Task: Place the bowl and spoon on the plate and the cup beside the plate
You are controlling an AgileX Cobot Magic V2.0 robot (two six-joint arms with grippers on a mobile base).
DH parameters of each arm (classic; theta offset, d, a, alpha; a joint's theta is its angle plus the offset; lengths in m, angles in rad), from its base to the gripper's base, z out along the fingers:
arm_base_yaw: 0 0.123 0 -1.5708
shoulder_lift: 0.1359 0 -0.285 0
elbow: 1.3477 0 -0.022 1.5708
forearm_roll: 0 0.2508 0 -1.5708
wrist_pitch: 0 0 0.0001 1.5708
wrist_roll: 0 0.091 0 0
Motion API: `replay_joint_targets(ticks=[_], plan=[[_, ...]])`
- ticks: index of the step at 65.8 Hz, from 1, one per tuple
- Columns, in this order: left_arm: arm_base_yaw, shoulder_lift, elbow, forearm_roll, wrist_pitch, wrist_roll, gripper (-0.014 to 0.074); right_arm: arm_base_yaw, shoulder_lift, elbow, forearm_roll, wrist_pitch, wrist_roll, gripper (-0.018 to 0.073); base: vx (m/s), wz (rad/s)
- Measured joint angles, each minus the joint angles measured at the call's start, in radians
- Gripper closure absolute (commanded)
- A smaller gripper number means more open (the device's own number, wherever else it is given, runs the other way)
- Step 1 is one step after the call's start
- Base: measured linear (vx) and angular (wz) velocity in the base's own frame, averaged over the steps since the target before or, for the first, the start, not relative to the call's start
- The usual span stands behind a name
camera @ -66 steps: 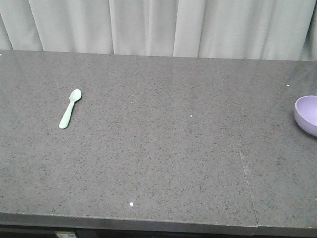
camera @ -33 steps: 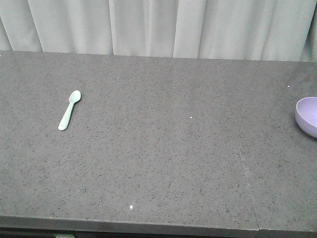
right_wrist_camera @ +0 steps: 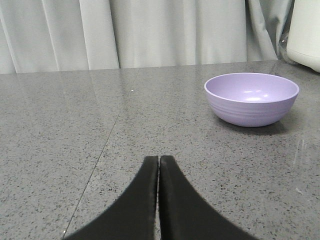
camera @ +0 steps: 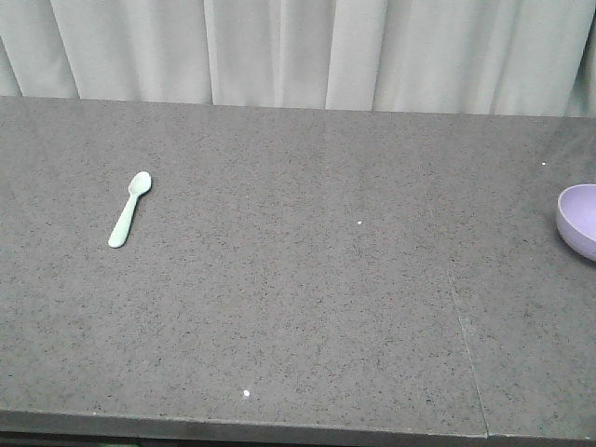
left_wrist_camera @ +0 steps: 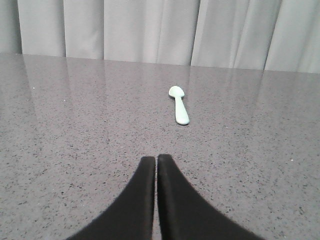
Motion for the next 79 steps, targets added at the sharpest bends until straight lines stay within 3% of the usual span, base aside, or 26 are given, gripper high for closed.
replay_joint_targets(ticks=[79], plan=[[0.0,0.0,0.0,0.0,0.0,0.0,0.0602,0.0,0.0,0.0,0.0,0.0,0.0,0.0564,0.0,0.0]])
